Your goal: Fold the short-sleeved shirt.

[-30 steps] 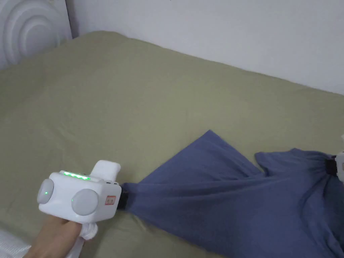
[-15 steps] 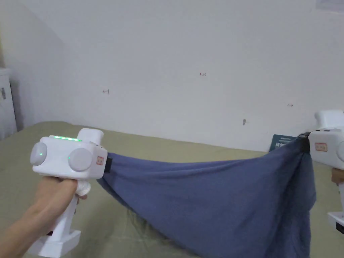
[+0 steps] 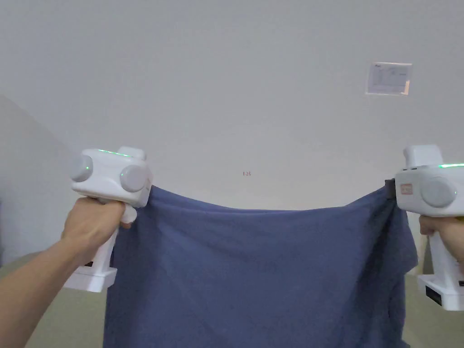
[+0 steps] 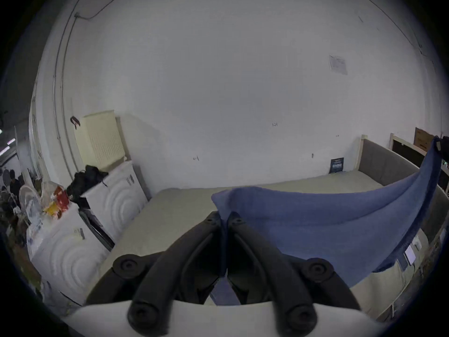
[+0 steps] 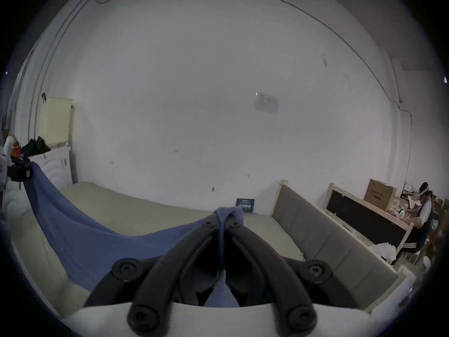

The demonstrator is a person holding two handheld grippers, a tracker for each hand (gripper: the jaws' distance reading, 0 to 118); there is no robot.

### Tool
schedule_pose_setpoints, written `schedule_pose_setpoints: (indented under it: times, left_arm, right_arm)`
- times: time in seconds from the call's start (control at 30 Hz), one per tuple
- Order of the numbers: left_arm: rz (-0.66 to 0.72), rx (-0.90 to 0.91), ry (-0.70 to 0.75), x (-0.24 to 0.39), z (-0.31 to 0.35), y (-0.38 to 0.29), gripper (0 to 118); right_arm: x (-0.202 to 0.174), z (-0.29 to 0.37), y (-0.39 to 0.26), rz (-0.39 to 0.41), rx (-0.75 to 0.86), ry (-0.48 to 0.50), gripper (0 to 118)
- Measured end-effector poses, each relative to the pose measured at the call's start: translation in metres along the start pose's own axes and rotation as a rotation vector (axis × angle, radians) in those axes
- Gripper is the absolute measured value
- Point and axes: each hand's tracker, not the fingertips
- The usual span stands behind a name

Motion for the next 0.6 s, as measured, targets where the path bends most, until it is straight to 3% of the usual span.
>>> schedule_pose_setpoints:
  times: [0.6]
  left_arm:
    - [0.053, -0.009, 0.118, 0.008, -0.137, 0.101, 4]
  right_arm:
    - [-0.022, -0.166, 0.085, -0.022, 0.056, -0.025, 3]
